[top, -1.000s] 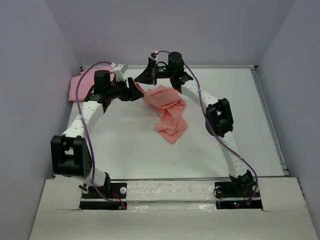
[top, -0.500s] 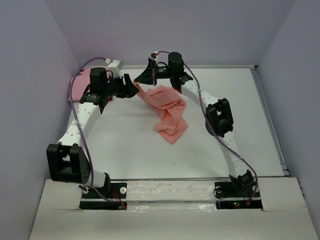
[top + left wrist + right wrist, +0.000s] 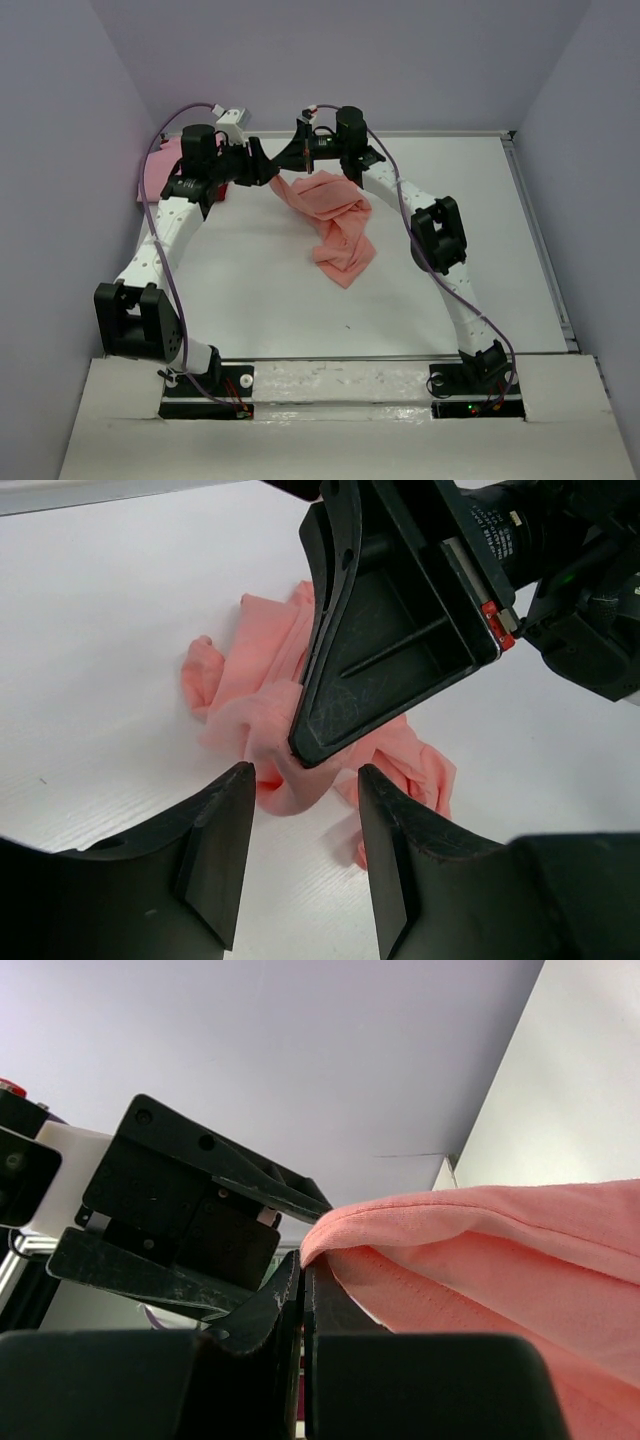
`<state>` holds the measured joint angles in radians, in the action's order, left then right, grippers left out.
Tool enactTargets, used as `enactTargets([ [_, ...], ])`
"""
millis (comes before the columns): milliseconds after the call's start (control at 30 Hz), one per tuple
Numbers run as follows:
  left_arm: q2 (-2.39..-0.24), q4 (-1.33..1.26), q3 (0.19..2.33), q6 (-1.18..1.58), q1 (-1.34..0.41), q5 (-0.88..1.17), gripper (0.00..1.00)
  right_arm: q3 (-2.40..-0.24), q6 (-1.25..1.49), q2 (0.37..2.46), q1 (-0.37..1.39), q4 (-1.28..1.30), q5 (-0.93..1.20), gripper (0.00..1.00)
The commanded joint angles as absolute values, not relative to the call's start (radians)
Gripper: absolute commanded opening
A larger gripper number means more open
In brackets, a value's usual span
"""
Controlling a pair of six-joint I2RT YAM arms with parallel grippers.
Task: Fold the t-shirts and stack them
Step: Flatten out the tshirt
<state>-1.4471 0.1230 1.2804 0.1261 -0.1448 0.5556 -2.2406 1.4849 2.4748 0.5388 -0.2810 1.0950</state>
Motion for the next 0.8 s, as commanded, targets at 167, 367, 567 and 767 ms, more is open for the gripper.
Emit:
enactTargets([
  [167,-1.465,0.087,1.341,0.106,-0.160,0.572,0.44,-2.247,1.491,2.444,0.548,-0.334,1.121,0.00],
  [367,-1.473,0.092,1.342,0.103,-0.169,0.574,0.41,-2.272,1.505,2.457,0.548,-0.337,1.121,0.00],
  [567,-1.491,0.097,1.344,0.098,-0.176,0.565,0.16,-2.278,1.516,2.459,0.548,-0.348,1.120,0.00],
  [767,-1.502,0.110,1.368,0.098,-0.181,0.539,0.00,-2.270,1.519,2.457,0.548,-0.356,1.121,0.00],
])
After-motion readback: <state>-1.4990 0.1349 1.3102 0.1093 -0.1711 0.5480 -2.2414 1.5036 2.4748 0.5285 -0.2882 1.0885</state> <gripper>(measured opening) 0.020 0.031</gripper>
